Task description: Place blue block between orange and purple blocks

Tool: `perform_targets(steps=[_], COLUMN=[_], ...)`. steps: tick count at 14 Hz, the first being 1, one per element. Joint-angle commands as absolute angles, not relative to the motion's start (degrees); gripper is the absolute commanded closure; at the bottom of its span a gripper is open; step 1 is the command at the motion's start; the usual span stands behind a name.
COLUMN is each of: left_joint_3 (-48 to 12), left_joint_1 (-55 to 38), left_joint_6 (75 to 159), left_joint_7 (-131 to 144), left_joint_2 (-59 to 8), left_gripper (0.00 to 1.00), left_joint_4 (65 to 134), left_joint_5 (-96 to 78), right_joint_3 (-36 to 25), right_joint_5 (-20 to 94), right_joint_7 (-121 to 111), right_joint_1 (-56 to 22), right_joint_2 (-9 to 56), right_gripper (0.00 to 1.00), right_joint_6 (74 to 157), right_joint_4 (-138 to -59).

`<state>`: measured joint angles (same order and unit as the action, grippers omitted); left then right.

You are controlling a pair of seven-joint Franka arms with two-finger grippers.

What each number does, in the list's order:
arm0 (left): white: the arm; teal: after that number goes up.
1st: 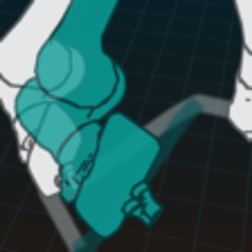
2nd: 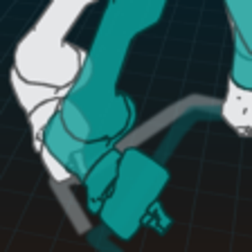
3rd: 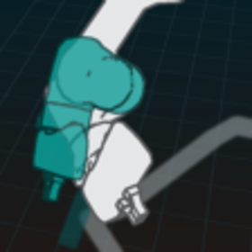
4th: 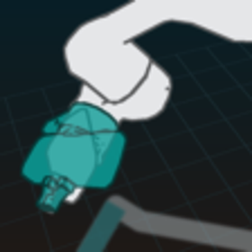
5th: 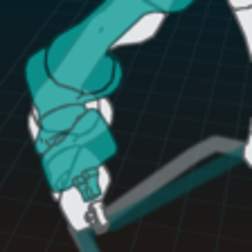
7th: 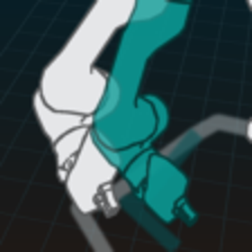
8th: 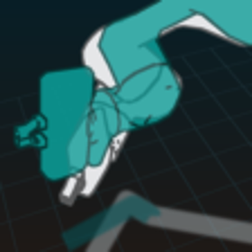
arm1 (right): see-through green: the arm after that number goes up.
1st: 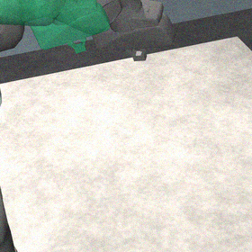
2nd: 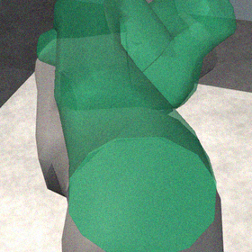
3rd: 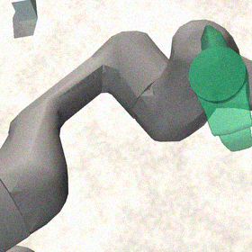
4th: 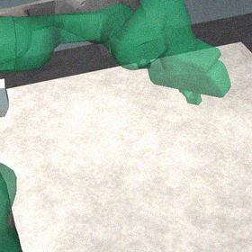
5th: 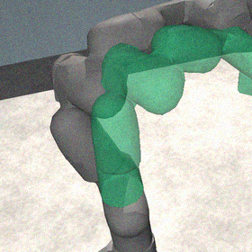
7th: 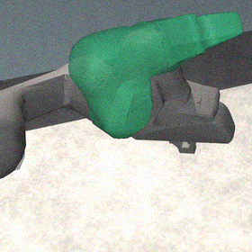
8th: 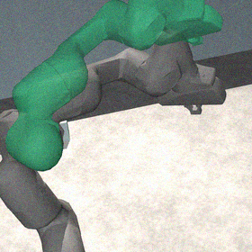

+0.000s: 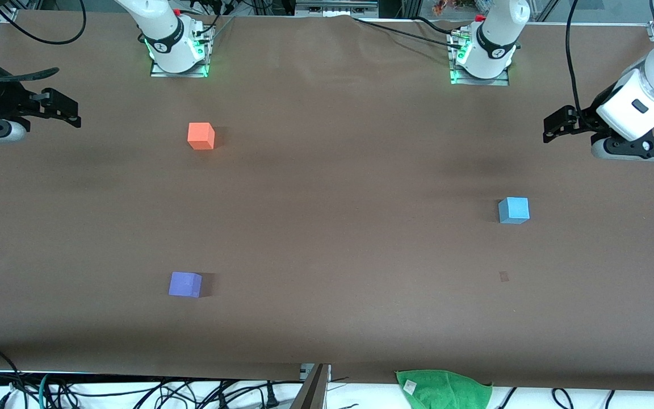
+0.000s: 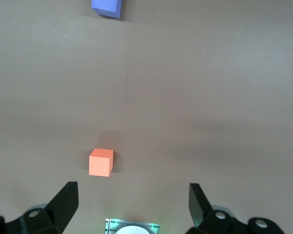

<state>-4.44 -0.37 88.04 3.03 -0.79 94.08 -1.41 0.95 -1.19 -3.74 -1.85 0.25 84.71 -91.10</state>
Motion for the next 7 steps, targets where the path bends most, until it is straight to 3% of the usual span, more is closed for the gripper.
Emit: perform_targets(steps=[1,7], left_joint_3=[-4.3,-4.2], left_joint_1=[-0.1,0.0], left_joint_6=[86.0,85.8], left_joint_7=[1.8,2.5], left_joint_2=[-2.8,-3.0], left_gripper=[0.00,0.00], left_joint_4=[91.6,92.3], left_joint_5=[-2.1,-2.1], right_joint_3=[1.0,0.8], right_joint_5=[-0.8,-0.8], right_joint_7=[-4.4,-4.5], right_joint_1=[-1.6,-1.5], right_joint_2=[0.9,1.1], right_gripper=[0.00,0.00], right_joint_6=[84.4,84.4], right_joint_4=[-89.9,-89.9])
